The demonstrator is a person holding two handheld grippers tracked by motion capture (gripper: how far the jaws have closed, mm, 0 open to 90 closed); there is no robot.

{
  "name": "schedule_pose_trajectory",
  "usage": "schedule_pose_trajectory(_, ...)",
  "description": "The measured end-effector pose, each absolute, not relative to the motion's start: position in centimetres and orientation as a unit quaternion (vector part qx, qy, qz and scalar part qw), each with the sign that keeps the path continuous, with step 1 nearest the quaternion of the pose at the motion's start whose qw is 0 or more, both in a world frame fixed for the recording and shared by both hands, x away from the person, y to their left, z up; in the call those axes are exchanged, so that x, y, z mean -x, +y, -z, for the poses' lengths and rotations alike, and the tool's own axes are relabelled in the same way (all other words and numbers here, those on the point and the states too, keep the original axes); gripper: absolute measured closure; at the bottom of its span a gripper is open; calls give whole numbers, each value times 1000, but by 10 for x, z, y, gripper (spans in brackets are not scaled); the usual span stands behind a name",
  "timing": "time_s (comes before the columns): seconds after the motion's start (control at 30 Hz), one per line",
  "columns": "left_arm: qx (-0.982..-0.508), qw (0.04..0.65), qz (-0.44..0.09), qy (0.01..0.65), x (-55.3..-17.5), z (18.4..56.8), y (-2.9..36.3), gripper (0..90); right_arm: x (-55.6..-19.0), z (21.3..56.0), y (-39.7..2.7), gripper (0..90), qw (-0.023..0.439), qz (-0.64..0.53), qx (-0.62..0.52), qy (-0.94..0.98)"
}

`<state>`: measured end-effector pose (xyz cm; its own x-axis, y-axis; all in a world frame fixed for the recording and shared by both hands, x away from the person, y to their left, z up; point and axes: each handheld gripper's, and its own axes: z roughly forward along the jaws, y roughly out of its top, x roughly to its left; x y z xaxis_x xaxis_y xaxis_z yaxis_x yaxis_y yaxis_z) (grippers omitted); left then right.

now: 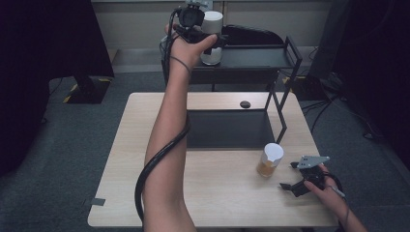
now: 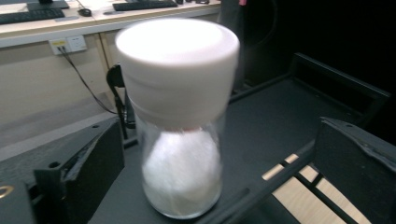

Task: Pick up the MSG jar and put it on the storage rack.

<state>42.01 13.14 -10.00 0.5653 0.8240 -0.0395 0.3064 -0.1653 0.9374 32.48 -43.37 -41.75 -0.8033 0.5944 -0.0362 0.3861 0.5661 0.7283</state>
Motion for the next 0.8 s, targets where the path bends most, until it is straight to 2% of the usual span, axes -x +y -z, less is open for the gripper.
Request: schedule_pose_trajectory(0.8, -744, 522, -213, 360, -395, 145, 146, 4, -325, 418, -434, 0, 140, -372, -281, 874)
